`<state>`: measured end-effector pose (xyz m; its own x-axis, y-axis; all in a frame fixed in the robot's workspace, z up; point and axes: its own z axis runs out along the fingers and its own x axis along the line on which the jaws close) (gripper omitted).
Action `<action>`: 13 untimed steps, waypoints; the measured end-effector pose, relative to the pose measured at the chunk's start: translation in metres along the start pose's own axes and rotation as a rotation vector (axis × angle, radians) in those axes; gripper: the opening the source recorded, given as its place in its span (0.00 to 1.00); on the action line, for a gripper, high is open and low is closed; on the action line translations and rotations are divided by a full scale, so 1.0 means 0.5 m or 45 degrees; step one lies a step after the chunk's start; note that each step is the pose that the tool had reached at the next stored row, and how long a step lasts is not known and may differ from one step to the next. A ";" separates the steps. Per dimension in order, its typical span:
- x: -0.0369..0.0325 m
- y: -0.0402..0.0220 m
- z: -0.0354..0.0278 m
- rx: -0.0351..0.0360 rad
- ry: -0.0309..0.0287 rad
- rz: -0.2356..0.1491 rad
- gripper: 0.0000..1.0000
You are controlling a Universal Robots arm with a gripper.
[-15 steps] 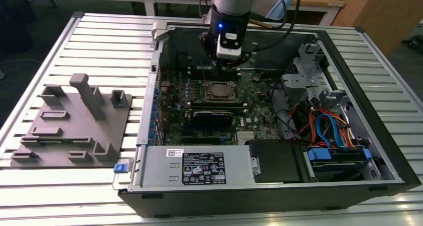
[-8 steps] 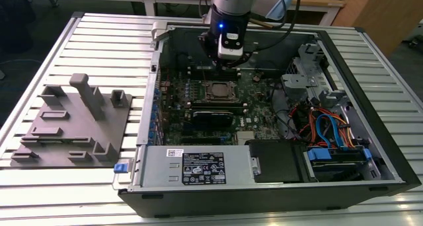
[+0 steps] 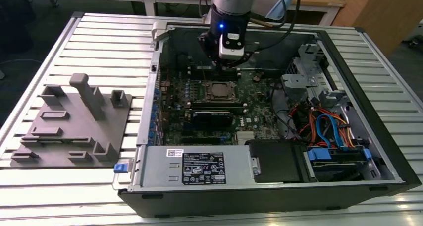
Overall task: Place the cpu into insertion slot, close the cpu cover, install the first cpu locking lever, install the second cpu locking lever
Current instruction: 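Install the first cpu locking lever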
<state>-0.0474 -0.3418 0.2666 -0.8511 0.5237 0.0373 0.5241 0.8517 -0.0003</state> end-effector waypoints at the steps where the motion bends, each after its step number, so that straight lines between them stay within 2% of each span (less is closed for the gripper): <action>1: 0.000 0.000 0.000 0.0004 0.0000 -0.008 0.11; 8: 0.000 0.000 0.001 0.0029 0.0000 -0.070 0.11; 13: 0.000 -0.001 0.001 0.0031 -0.0001 -0.086 0.11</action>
<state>-0.0475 -0.3422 0.2658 -0.8845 0.4650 0.0373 0.4653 0.8851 -0.0001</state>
